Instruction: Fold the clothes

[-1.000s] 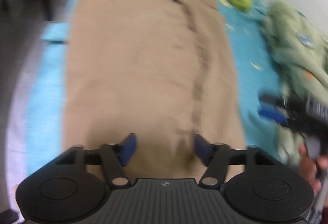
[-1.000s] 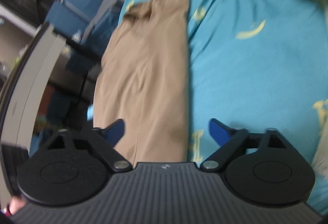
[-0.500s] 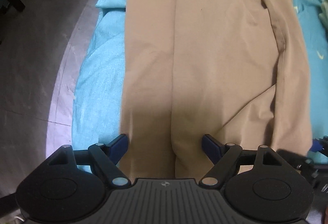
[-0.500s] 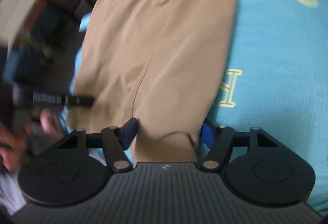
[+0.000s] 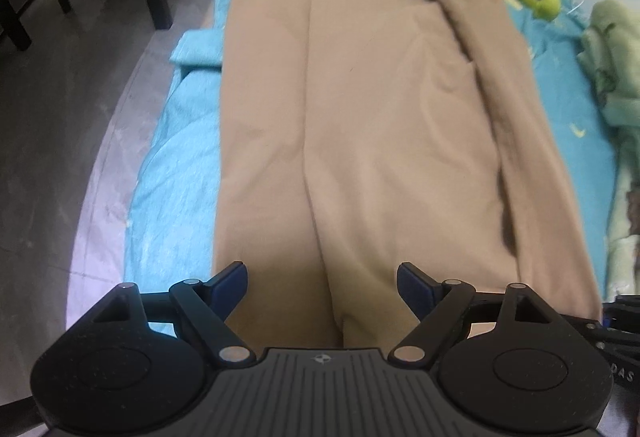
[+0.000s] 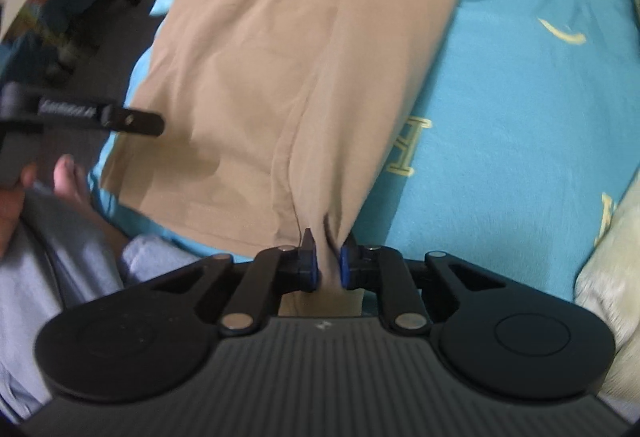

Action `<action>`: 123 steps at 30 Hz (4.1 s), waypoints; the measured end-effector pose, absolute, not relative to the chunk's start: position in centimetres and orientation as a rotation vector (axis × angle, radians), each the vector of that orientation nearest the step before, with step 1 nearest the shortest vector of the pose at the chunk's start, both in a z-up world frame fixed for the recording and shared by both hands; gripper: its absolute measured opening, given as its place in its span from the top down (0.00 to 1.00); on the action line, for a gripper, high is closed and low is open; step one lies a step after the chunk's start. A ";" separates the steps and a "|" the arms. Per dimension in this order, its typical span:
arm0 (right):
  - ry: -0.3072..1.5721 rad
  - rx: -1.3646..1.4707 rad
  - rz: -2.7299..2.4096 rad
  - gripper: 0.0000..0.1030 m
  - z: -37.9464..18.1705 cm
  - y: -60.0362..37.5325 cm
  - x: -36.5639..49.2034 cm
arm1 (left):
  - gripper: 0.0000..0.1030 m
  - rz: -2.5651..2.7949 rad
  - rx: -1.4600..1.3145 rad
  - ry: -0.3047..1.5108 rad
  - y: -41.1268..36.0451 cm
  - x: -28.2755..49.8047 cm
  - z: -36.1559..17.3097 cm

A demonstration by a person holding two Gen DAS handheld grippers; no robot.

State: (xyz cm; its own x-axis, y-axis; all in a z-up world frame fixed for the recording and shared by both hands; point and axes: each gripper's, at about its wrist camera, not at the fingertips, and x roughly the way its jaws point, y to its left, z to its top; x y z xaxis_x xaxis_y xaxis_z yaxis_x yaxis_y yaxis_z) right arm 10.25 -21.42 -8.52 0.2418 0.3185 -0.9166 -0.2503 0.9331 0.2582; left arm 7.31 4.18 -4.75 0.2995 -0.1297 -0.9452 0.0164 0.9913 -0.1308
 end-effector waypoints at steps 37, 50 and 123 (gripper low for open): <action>0.751 0.356 0.075 0.00 -6.9 -26.2 19.4 | 0.02 0.201 -1.182 0.768 22.6 28.6 -12.9; 0.869 0.437 0.060 0.00 -12.6 -26.7 25.1 | 0.21 0.194 -1.282 0.726 25.7 39.0 -20.9; 0.739 0.564 -0.045 0.00 -8.9 -30.7 14.8 | 0.96 -0.340 0.268 1.481 6.2 14.1 -8.7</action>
